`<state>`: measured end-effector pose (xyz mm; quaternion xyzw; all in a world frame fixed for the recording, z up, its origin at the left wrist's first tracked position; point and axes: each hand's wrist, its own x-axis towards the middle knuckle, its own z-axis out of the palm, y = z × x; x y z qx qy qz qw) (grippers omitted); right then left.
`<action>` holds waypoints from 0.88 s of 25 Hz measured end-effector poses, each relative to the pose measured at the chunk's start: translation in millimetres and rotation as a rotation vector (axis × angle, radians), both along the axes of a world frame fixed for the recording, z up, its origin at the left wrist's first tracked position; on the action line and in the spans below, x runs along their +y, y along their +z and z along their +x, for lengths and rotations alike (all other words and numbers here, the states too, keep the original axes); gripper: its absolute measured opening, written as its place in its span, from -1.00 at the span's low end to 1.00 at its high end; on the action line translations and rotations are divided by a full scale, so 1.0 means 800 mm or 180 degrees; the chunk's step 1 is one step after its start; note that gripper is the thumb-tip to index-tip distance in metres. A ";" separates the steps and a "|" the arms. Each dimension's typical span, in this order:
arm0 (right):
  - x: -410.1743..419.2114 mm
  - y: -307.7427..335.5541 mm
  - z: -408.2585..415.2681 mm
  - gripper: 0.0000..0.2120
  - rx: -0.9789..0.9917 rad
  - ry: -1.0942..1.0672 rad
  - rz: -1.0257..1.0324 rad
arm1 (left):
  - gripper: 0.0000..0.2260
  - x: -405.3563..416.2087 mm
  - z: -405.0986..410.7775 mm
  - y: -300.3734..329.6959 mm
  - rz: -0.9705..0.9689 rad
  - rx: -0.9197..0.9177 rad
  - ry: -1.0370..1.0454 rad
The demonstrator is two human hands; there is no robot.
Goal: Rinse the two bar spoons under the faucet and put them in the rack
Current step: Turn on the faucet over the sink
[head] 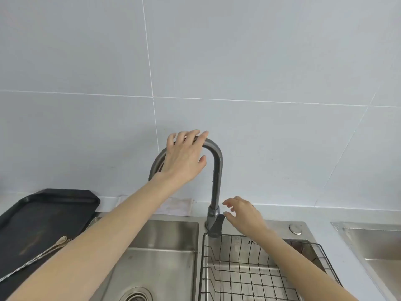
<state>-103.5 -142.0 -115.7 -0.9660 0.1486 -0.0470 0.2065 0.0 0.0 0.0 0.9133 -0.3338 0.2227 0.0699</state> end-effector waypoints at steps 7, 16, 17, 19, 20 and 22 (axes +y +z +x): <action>0.005 -0.044 0.019 -0.76 0.0098 -0.0118 0.0225 | -0.47 -0.012 0.022 -0.034 0.0023 -0.1785 0.0277; 0.019 -0.057 0.013 -0.82 -0.0236 -0.0357 0.0293 | -0.45 -0.013 0.016 -0.034 -0.0073 -0.1812 0.0286; 0.020 -0.057 0.012 -0.82 -0.0234 -0.0345 0.0294 | -0.45 -0.013 0.016 -0.034 -0.0045 -0.1813 0.0317; 0.021 -0.058 0.008 -0.84 -0.0227 -0.0306 0.0306 | -0.45 -0.013 0.017 -0.035 0.0016 -0.1806 0.0365; 0.022 -0.059 0.007 -0.84 -0.0217 -0.0287 0.0325 | -0.44 -0.013 0.016 -0.034 0.0021 -0.1767 0.0377; 0.023 -0.060 0.005 -0.85 -0.0218 -0.0267 0.0329 | -0.44 -0.013 0.016 -0.034 0.0043 -0.1763 0.0387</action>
